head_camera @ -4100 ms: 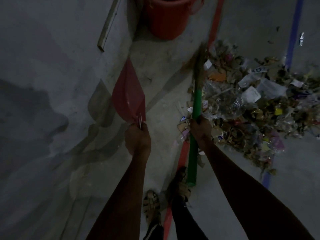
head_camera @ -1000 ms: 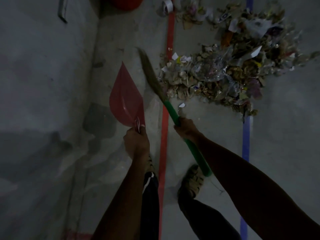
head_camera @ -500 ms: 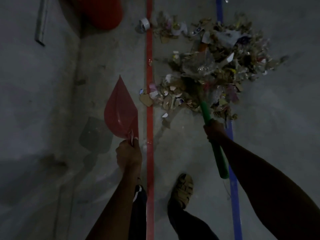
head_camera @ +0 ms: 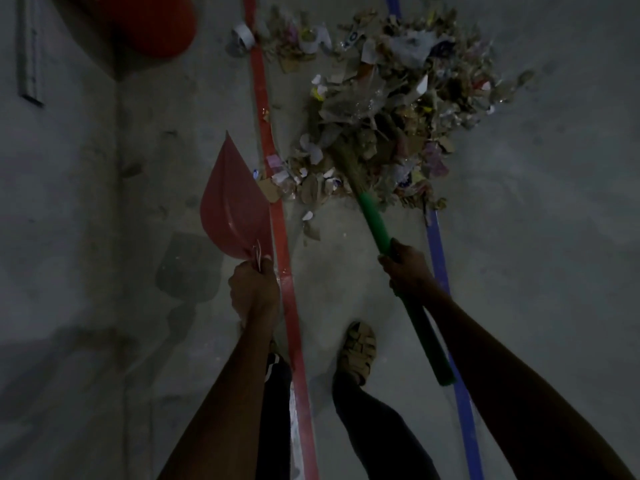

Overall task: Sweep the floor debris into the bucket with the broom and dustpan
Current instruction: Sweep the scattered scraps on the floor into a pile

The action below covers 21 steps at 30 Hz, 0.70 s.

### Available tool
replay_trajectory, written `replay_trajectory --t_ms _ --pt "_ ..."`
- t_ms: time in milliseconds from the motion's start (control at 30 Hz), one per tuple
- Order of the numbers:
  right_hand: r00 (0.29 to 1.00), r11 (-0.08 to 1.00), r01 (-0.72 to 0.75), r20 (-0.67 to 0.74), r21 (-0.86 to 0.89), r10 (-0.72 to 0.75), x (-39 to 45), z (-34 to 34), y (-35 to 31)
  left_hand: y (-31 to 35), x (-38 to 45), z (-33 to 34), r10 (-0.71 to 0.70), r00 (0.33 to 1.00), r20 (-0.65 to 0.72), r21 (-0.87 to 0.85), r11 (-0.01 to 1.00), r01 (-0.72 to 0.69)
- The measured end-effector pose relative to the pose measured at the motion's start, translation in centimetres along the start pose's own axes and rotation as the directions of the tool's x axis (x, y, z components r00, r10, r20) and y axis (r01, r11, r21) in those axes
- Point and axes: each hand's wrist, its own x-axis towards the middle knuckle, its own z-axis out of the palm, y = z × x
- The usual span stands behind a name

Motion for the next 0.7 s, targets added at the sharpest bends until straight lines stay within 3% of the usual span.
replay_trajectory --t_ms 167,367,600,700 --pt "1.000 0.996 0.027 0.005 0.080 -0.028 -3.4 3.4 0.3 -1.1 -1.7 -1.2 -0.027 1.000 -0.008 -0.012 1.000 0.026" --pt "0.981 0.984 0.178 0.074 0.010 -0.178 -4.4 6.3 -1.4 -2.7 -3.1 -2.4 -0.085 0.996 -0.037 -0.047 0.995 0.083" --pt "0.945 0.926 0.298 0.209 -0.233 -0.252 -1.6 10.5 -4.2 -5.6 -3.5 -2.3 -0.117 0.992 -0.052 -0.129 0.986 0.109" --pt "0.943 0.897 0.290 0.261 -0.335 -0.207 -0.6 12.3 -3.7 -7.0 -3.9 -2.4 -0.147 0.988 -0.056 -0.134 0.981 0.138"
